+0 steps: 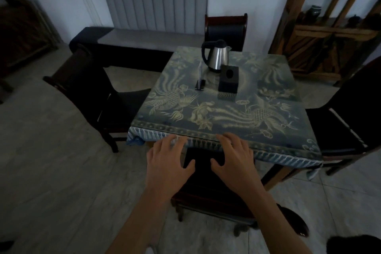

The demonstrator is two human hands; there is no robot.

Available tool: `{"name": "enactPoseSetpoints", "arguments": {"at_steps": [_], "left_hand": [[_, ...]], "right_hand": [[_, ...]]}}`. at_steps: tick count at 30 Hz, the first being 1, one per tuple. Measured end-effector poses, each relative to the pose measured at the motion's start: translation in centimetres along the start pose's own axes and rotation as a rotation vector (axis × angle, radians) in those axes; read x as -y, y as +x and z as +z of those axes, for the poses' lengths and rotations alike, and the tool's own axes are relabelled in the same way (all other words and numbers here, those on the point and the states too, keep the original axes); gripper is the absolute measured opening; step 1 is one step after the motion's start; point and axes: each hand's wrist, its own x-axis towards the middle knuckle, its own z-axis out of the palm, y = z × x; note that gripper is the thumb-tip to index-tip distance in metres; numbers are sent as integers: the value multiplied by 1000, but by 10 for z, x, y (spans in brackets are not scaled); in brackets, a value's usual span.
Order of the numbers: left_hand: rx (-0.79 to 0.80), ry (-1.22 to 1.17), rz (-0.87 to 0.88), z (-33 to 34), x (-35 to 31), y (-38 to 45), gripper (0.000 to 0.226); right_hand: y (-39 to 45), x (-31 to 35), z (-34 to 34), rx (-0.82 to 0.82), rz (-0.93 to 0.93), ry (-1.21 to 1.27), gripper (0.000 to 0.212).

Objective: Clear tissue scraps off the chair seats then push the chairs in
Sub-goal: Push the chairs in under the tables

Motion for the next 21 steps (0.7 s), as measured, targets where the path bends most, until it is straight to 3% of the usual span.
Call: {"name": "enactPoseSetpoints", "arguments": {"at_steps": [6,16,21], "left_hand": [[-97,-23,-87,-16,85,23,66],[-88,11,-292,-80,296,64,71],[-160,52,-375,-113,391,70,67]], "right_hand": [[57,79,41,71,-109,-15,66],[159,279,140,148,-248,51,66],[203,365,186,210,-348,49,69]]}}
